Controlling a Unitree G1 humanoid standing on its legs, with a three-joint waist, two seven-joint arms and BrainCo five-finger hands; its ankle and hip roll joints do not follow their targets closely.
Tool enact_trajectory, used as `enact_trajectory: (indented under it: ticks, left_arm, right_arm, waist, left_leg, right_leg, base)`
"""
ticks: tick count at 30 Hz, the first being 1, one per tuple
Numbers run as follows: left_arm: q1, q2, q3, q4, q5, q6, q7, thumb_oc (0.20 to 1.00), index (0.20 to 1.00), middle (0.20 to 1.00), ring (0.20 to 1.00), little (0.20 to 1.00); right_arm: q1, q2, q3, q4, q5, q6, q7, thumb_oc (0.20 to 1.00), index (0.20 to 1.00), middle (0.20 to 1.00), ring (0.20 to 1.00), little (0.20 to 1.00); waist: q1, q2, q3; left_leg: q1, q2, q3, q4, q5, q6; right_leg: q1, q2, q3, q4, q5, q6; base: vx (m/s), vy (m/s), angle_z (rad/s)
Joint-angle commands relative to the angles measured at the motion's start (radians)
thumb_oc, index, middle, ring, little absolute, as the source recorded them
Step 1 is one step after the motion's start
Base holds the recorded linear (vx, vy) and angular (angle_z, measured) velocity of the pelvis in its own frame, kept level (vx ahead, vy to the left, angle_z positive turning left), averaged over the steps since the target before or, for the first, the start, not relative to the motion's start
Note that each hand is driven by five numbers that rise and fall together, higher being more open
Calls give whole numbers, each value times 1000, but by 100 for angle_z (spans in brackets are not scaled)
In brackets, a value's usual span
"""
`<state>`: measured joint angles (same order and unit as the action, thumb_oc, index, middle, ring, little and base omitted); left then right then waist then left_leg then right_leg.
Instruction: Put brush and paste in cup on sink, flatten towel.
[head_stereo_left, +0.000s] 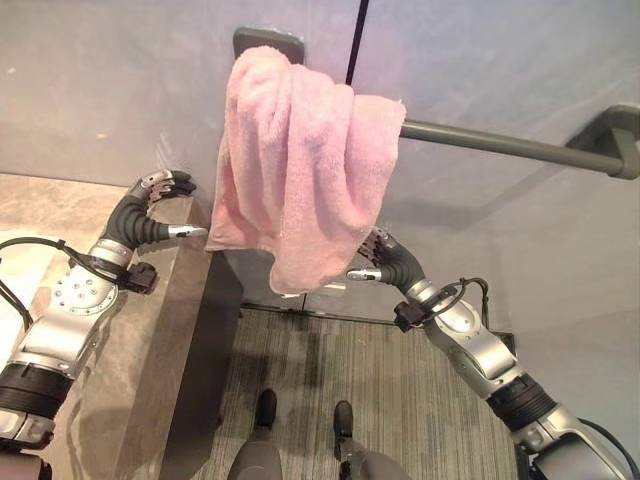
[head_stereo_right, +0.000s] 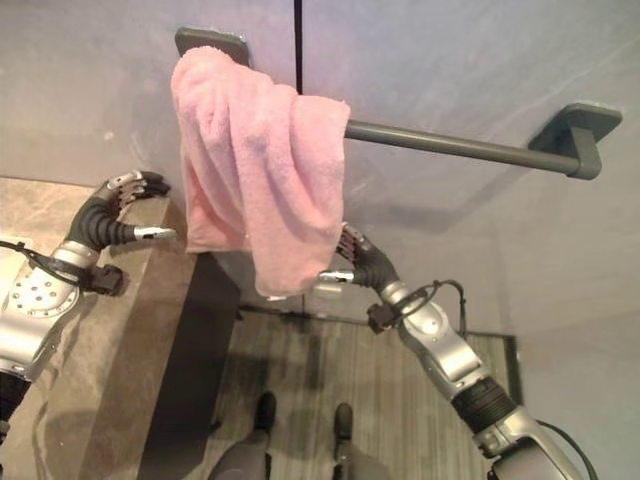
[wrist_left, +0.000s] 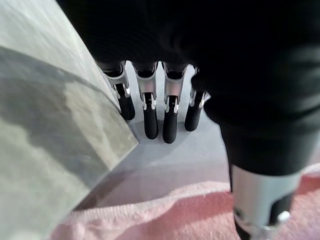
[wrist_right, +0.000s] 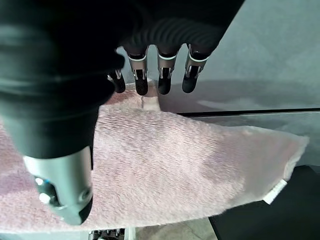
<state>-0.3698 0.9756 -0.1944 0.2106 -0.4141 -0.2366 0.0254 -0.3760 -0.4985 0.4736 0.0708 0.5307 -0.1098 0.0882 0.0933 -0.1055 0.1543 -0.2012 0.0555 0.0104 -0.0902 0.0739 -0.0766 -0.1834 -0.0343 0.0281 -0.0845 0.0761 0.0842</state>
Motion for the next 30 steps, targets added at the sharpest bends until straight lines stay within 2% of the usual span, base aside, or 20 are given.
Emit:
enact_trajectory:
  ticks: [1,4,13,23,28,30]
  left_arm:
    - [-112,-38,-80,41,5,-39,-4,1000,1000,1000,1000,1000]
    - [-131,-48,-93,51,1,-40,-2,1000,1000,1000,1000,1000]
    - [-196,-77,-174,43,14,-33,-7,1000,1000,1000,1000,1000]
    - [-198,-107,-228,29,21,-24,-45,1000,1000,1000,1000,1000]
    - [-191,-121,-249,25,27,-22,-55,1000,1000,1000,1000,1000]
    - [-193,-128,-257,29,32,-23,-56,1000,1000,1000,1000,1000]
  right_arm:
    - [-43,11,23,-98,27,-42,7,890,890,890,890,890]
    - [-52,17,29,-96,27,-44,3,944,944,944,944,944]
    - [-100,37,66,-105,28,-47,-6,944,944,944,944,944]
    - [-57,28,64,-113,26,-46,4,959,959,959,959,959]
    - [-44,29,69,-119,29,-43,11,928,928,928,928,928]
    - [-41,29,69,-121,29,-42,12,859,859,859,859,859]
  waist:
    - [-42,15,-42]
    - [-43,16,-41]
    - [-52,13,-39]
    - [-62,21,-45]
    - [-66,29,-49]
    - [-67,32,-50]
  left_leg:
    - [18,-36,42,3,-9,21]
    - [14,-36,42,3,-10,20]
    - [-1,-34,40,3,-9,19]
    - [4,-35,42,3,-16,19]
    - [7,-36,47,3,-18,19]
    - [8,-35,47,3,-18,19]
  right_leg:
    - [-31,-48,7,6,95,77]
    - [-34,-47,7,6,95,77]
    - [-47,-45,11,0,97,78]
    - [-46,-47,15,-2,94,79]
    - [-45,-50,18,-3,94,78]
    - [-45,-50,18,-3,93,78]
  base:
    - [9,10,-3]
    - [2,2,-1]
    - [0,0,0]
    - [0,0,0]
    - [7,-4,-11]
    - [1,-9,-10]
